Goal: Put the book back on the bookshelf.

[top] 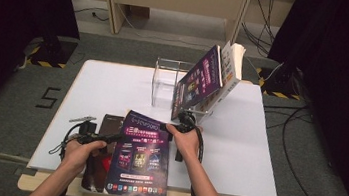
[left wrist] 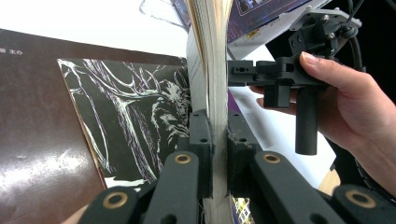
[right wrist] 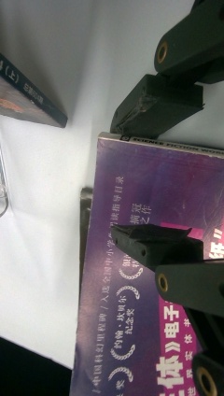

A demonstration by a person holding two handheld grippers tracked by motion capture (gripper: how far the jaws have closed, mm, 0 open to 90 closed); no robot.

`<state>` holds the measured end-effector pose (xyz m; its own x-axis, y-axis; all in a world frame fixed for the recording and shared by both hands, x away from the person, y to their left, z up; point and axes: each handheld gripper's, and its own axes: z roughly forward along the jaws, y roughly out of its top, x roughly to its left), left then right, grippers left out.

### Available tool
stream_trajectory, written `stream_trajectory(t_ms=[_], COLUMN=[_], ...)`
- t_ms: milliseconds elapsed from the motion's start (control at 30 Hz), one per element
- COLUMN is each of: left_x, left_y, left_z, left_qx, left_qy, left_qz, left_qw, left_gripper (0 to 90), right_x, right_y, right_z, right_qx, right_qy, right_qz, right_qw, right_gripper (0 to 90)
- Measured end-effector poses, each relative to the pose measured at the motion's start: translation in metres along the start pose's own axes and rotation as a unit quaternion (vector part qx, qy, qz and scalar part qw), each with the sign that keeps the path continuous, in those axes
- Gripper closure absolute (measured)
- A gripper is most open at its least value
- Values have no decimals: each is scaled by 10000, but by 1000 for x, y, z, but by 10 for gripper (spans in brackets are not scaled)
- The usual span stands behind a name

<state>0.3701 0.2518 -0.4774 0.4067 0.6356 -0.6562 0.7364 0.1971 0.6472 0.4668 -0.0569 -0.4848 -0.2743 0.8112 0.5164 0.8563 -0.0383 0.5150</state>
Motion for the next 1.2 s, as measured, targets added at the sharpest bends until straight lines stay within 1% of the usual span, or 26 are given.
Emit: stream_trajectory(t_ms=[100, 167, 200, 267, 367, 400, 433, 500, 567, 600, 700, 767, 833, 967, 1033, 1100, 1200], left_x=[4, 7, 9, 13, 16, 17, 18, 20, 22, 23, 23, 23, 23, 23, 23, 23, 23], left_y=[-1, -2, -2, -3, -4, -4, -4, -3, -3, -3, -2, -2, -2, -1, -1, -1, 0], left_z=[1, 3, 3, 5, 6, 7, 7, 7, 8, 8, 9, 9, 9, 10, 10, 10, 11], left_qx=[31, 85, 118, 158, 239, 260, 278, 302, 324, 342, 401, 402, 406, 426, 441, 466, 495], left_qy=[43, 131, 183, 245, 362, 409, 462, 542, 559, 580, 624, 626, 631, 648, 672, 705, 727], left_qz=[-84, -136, -136, -224, -265, -293, -308, -299, -326, -338, -321, -322, -324, -324, -328, -299, -304], left_qw=[10000, 9998, 9997, 9993, 9987, 9984, 9981, 9976, 9974, 9972, 9967, 9967, 9967, 9965, 9962, 9960, 9957], left_gripper=[830, 830, 830, 830, 830, 829, 829, 829, 828, 829, 828, 828, 827, 827, 827, 826, 827], right_x=[-2, -3, -3, -2, -1, -2, -2, -3, -2, -2, 1, 1, 1, 3, 3, 2, 4], right_y=[-1, -1, 0, 0, 0, 0, 0, 0, 0, 0, 1, 0, 0, 0, 0, 1, 3], right_z=[0, 0, 0, 0, 0, 0, 0, -1, 0, 0, 1, 1, 1, 1, 0, -2, -5], right_qx=[-42, -46, -40, -22, 24, 28, 63, 135, 167, 242, 274, 271, 274, 261, 280, 296, 290], right_qy=[74, 48, 44, 19, -32, -8, 3, 93, 150, 200, 192, 137, 24, -102, -123, -81, -105], right_qz=[41, 51, 44, -13, -4, -3, 63, 122, 128, 128, 103, 75, 54, 1, -5, -26, -52], right_qw=[10000, 10000, 10000, 10000, 10000, 10000, 10000, 9998, 9997, 9994, 9994, 9995, 9996, 9996, 9995, 9995, 9995], right_gripper=[457, 484, 490, 491, 516, 524, 535, 536, 535, 524, 502, 534, 605, 628, 652, 685, 709])
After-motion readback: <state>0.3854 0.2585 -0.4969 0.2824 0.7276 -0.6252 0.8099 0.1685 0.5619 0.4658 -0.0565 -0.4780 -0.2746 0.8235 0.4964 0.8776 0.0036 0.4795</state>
